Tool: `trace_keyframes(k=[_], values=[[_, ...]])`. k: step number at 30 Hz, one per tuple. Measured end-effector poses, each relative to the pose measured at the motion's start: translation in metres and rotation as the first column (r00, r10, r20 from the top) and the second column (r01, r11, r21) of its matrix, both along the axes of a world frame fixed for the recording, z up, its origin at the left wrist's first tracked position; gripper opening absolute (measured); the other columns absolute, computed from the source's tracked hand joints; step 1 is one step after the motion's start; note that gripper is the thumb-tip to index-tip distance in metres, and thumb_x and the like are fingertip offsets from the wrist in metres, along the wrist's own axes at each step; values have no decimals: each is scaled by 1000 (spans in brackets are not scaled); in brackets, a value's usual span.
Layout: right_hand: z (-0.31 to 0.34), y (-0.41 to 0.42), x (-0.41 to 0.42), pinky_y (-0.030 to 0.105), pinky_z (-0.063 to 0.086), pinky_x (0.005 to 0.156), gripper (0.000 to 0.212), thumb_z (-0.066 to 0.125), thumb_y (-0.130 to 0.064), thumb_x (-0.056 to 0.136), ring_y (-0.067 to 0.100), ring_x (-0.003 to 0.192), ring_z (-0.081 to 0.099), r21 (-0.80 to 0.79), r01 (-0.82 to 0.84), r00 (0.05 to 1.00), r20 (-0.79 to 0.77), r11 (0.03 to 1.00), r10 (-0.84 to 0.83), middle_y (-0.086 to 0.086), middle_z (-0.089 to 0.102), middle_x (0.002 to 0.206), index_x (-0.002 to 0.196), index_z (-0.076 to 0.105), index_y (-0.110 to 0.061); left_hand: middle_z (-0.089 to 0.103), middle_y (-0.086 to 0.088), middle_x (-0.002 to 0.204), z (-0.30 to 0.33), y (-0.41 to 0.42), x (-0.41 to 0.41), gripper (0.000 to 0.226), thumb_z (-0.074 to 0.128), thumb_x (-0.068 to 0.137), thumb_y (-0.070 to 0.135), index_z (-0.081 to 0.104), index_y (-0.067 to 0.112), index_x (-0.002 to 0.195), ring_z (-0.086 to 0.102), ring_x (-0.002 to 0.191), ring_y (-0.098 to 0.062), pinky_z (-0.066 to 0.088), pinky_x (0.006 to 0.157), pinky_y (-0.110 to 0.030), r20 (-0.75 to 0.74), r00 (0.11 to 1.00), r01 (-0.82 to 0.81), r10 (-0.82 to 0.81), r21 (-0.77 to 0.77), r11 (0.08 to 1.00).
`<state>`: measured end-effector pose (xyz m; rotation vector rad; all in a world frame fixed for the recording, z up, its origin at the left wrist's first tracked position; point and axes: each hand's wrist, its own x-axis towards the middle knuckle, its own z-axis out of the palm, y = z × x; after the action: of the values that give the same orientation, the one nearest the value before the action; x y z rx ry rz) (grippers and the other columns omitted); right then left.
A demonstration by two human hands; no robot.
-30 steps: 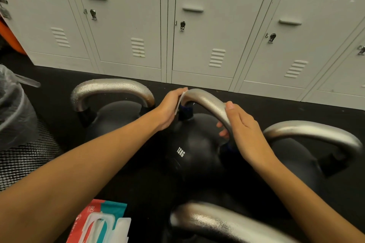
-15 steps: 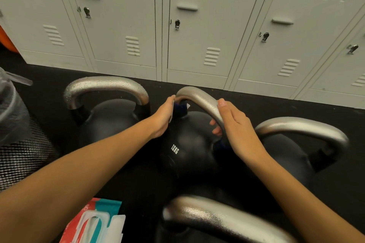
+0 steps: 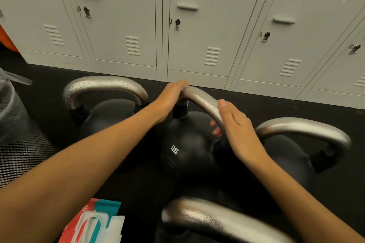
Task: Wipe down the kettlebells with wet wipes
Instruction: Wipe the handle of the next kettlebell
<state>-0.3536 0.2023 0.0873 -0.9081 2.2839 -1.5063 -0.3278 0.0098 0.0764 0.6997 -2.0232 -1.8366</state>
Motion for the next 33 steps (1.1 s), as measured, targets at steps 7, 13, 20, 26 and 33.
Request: trace_keyframes(k=[7, 13, 20, 26, 33], values=[[0, 0, 0, 11, 45, 62, 37, 30, -47, 104, 8, 66, 63, -4, 1, 1000, 2, 1000, -1, 0, 67, 80, 92, 60, -28, 68, -10, 96, -23, -3, 12, 37, 31, 99, 24, 65, 13, 90, 59, 110, -24, 33, 111, -40, 4, 1000, 4, -5, 247, 969], [-2, 1, -1, 12, 47, 62, 34, 29, -47, 104, 11, 71, 64, -3, -15, 1000, 17, 1000, 15, 1, 67, 84, 102, 59, -30, 59, -11, 104, 14, -6, 2, 33, 43, 90, 31, 65, 9, 100, 53, 99, -25, 42, 93, -33, 68, 986, 162, -150, -235, 958], [-2, 0, -1, 13, 47, 61, 33, 31, -47, 104, 6, 65, 64, -11, -1, 1000, 18, 1000, 1, 0, 68, 83, 102, 62, -34, 61, 9, 90, 21, 24, 8, 32, 33, 90, 27, 64, 20, 88, 48, 90, -13, 33, 85, -24, -64, 938, 210, -341, -677, 705], [-4, 1, -2, 9, 43, 60, 38, 29, -50, 103, 2, 62, 60, 20, 10, 1000, 10, 1000, -10, -2, 68, 83, 103, 61, -29, 59, 1, 87, 3, 12, 9, 34, 34, 95, 35, 61, 17, 86, 53, 85, -12, 41, 79, -17, -127, 991, 15, -41, -202, 979], [-4, 2, -2, 8, 42, 60, 37, 29, -51, 103, 2, 62, 60, 19, 16, 1000, 0, 1000, -16, -2, 67, 82, 103, 60, -30, 72, -4, 82, -23, 8, 12, 39, 32, 98, 29, 67, 18, 85, 60, 107, -24, 32, 112, -43, 17, 995, -98, 97, 254, 962]])
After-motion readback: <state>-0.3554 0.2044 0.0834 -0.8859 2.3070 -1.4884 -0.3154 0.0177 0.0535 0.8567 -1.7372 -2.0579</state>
